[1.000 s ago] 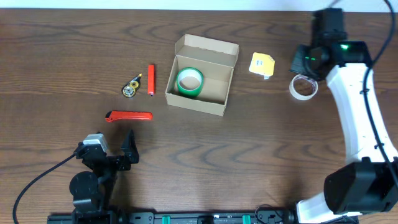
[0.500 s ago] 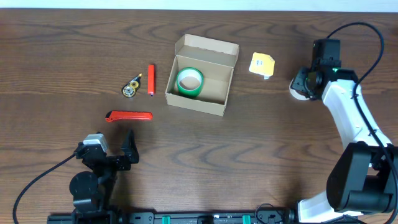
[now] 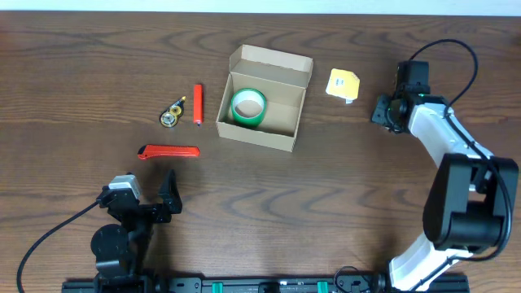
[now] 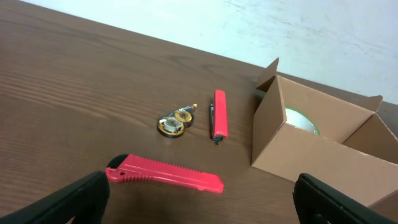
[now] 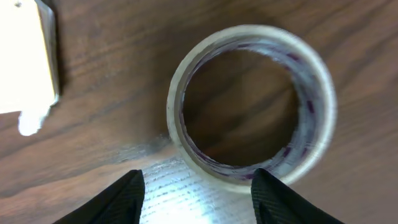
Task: Pack container
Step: 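Move the right gripper to the clear packing tape and grasp it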
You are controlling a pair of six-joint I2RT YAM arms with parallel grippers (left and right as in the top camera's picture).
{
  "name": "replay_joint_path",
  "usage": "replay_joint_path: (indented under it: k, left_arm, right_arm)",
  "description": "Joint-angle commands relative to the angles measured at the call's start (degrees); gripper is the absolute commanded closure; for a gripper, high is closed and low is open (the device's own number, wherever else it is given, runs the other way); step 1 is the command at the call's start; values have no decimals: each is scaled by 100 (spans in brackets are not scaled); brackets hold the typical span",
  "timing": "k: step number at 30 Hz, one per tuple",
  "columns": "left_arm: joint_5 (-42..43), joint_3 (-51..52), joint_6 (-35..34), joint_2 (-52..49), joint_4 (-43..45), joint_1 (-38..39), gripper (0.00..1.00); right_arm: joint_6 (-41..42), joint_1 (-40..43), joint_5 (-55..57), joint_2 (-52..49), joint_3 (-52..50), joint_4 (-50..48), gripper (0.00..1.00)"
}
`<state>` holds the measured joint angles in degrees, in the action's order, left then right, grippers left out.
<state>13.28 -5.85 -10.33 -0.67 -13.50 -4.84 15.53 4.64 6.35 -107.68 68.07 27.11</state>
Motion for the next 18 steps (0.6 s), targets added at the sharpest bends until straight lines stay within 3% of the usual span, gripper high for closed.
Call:
replay_joint_path:
  k: [1, 18]
  left_arm:
    - [-59, 151, 0, 39, -35, -39, 5]
    - [-59, 151, 0, 39, -35, -39, 5]
  right_arm:
    - [-114, 15, -81, -195, -48, -114, 44]
    - [-363, 15, -103, -562, -48, -704, 54]
